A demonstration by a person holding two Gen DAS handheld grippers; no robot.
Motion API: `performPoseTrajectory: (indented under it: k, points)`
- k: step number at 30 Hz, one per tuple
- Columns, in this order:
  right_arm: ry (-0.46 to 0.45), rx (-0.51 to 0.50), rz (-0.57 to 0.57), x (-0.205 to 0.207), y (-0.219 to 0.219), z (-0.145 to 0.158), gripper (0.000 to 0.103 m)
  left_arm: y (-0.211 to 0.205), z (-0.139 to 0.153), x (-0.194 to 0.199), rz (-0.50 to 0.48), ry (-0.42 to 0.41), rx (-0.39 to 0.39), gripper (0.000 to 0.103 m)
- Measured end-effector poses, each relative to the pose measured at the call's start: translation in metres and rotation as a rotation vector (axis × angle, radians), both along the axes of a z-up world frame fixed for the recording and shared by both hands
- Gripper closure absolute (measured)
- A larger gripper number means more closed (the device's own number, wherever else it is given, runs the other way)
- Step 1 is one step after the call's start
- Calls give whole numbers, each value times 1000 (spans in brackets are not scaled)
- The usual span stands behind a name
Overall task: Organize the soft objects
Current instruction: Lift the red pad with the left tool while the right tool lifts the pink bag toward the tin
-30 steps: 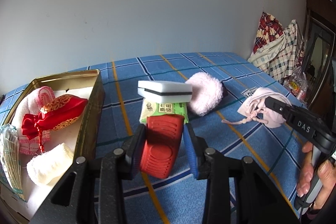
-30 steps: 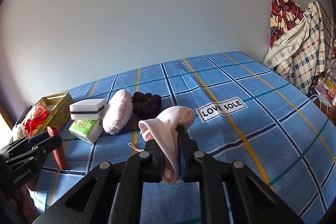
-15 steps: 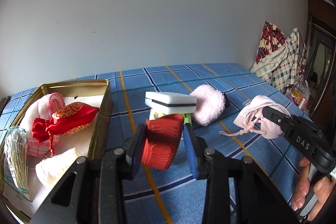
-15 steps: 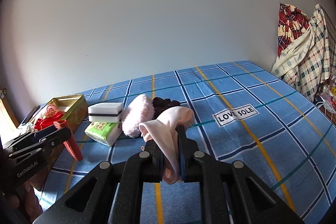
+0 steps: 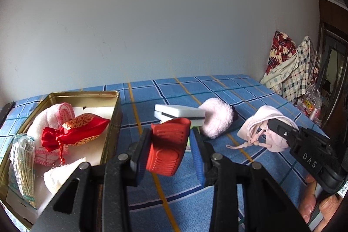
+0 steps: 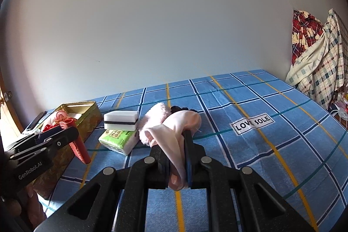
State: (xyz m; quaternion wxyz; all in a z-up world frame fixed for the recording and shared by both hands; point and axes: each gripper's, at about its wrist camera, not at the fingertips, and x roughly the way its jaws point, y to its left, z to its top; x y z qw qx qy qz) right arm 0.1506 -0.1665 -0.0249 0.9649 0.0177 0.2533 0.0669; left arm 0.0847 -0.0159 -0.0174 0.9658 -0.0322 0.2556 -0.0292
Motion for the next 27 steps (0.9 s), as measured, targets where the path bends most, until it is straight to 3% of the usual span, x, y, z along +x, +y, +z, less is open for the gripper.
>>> performPoseTrajectory:
  k: [27]
  points:
    - [-90,-21,60,-19,30,5,91,11,9,-9,42,-49,-29,68]
